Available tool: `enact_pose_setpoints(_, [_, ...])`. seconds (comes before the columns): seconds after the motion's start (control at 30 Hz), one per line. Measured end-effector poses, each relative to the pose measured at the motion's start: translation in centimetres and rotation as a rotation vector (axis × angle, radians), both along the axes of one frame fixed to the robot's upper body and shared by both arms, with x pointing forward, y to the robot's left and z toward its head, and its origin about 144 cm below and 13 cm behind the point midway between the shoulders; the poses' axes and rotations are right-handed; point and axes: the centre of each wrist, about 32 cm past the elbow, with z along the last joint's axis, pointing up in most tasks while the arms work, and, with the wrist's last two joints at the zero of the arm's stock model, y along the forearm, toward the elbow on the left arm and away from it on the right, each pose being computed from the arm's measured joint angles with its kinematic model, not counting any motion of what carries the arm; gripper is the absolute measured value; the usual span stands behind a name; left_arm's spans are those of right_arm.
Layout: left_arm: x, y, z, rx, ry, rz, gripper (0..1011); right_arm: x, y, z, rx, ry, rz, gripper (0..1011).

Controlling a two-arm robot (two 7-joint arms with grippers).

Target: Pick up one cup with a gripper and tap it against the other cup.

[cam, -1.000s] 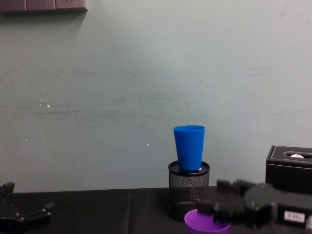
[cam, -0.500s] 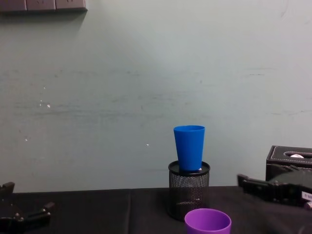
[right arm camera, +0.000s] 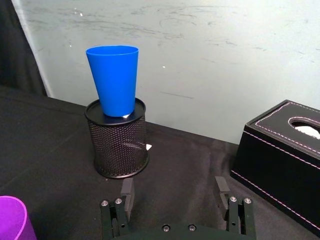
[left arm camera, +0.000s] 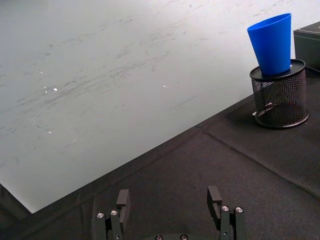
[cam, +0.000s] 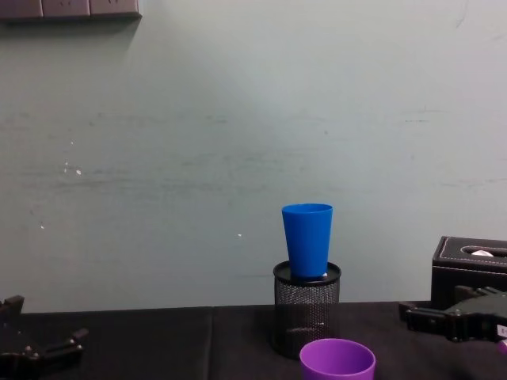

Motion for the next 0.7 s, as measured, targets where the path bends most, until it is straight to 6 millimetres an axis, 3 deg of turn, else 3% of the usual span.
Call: enact_pose_setpoints(0.7, [0.00,0.00,0.00,0.000,0.000,0.000,1011,-0.02,0.12,-0.07,-0.011,-0.001,-0.022,1003])
